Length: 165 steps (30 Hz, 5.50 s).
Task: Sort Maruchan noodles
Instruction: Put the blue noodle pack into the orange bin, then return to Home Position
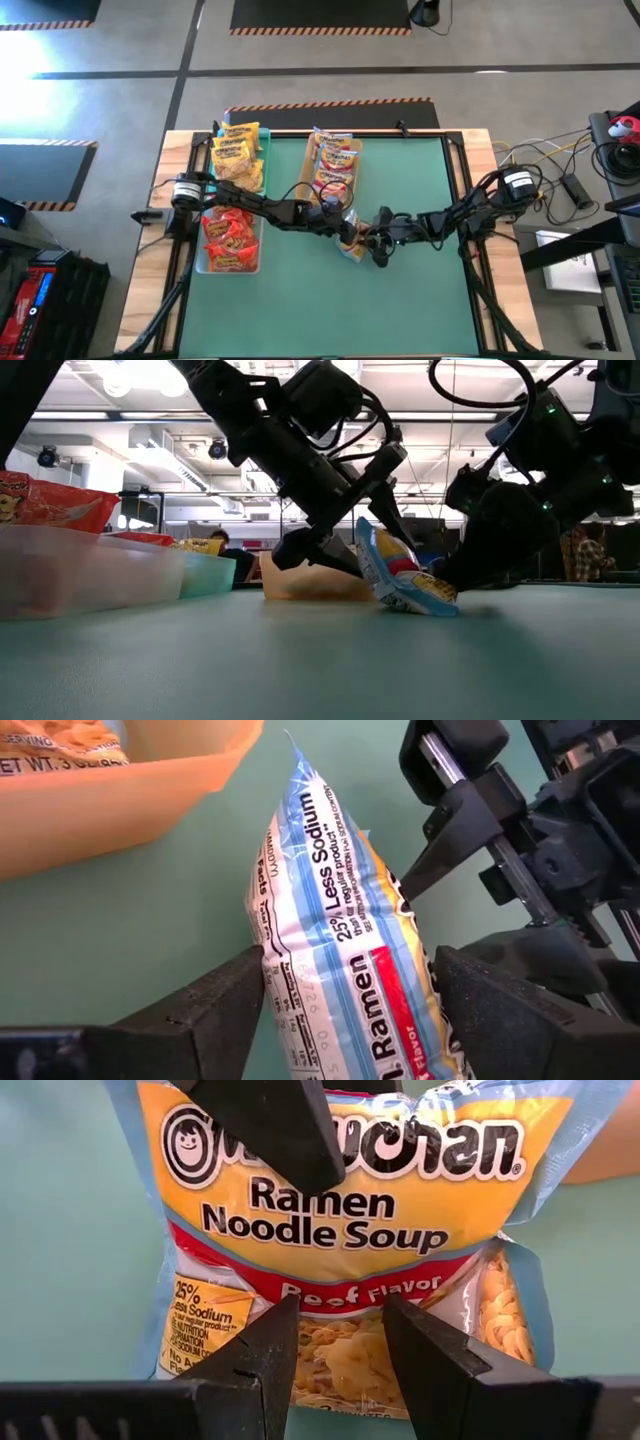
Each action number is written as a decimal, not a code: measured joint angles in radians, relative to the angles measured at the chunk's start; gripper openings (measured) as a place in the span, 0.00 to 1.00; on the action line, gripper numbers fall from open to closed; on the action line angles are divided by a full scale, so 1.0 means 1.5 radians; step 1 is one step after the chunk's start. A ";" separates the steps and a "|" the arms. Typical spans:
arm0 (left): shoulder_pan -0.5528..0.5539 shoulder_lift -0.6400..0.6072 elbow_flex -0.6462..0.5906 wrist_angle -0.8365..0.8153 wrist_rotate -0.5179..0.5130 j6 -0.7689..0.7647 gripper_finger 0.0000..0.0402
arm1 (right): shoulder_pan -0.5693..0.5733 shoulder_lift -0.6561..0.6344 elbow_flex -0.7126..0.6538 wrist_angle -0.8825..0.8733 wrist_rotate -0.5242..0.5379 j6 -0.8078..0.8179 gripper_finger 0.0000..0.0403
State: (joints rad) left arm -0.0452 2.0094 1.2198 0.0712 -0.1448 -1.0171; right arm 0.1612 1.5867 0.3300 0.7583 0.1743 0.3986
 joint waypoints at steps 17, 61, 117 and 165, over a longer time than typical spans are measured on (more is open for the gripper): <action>0.000 0.000 -0.003 -0.008 0.016 -0.009 0.49 | 0.000 0.000 0.008 0.003 0.006 -0.023 0.34; 0.038 -0.043 0.020 -0.009 0.073 0.033 0.10 | -0.001 -0.302 0.014 -0.404 0.042 -0.010 0.32; 0.294 -0.105 0.151 -0.466 0.434 0.852 0.00 | -0.002 -0.302 0.009 -0.433 0.095 0.035 0.32; 0.319 -0.141 0.285 -0.704 0.259 0.812 0.47 | -0.066 -0.394 0.093 -0.626 0.094 -0.087 0.32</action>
State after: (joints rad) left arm 0.4337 1.7972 1.6478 -0.9851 0.2444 0.2003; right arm 0.0619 0.9964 0.4690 -0.1812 0.3151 0.2681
